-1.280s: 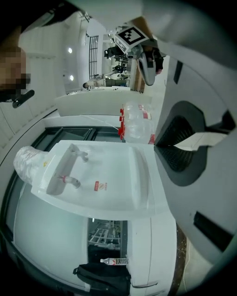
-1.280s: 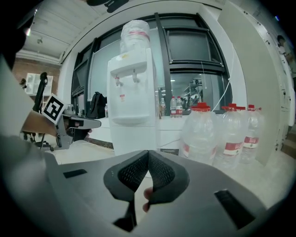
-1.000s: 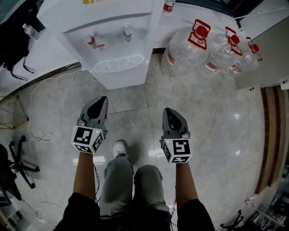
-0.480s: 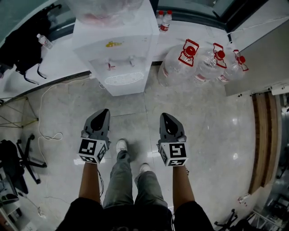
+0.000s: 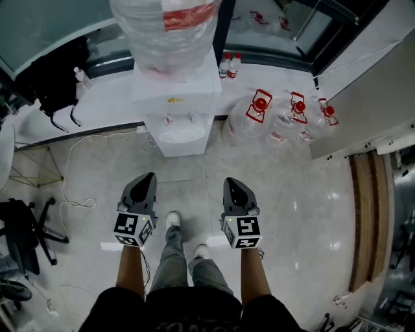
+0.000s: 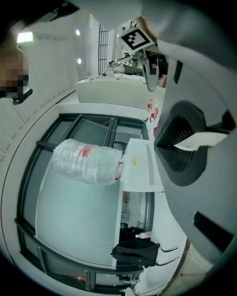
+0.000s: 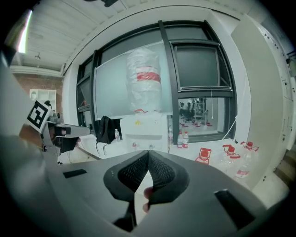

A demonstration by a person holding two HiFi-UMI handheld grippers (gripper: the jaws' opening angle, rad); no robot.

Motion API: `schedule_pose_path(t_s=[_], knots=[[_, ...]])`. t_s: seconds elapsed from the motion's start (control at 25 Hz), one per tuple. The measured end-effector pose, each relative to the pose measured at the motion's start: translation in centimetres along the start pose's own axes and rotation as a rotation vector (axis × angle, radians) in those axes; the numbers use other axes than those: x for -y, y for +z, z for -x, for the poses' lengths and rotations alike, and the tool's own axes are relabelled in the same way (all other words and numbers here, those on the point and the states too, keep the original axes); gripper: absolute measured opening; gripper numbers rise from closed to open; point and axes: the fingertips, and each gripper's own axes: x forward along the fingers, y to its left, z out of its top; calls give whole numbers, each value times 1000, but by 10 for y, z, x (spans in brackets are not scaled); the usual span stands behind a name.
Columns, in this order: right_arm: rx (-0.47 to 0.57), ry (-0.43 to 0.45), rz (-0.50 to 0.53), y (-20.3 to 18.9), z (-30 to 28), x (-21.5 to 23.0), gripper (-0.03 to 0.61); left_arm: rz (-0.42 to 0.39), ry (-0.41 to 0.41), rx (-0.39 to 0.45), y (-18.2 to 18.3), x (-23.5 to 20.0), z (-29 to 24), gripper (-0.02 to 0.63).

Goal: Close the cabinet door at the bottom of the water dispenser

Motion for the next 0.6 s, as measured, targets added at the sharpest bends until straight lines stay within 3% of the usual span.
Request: schedule_pose_path(t_s=[0.6], knots=[[24,-5,72,77,93,-22,12,-5,91,76,86,33,95,15]])
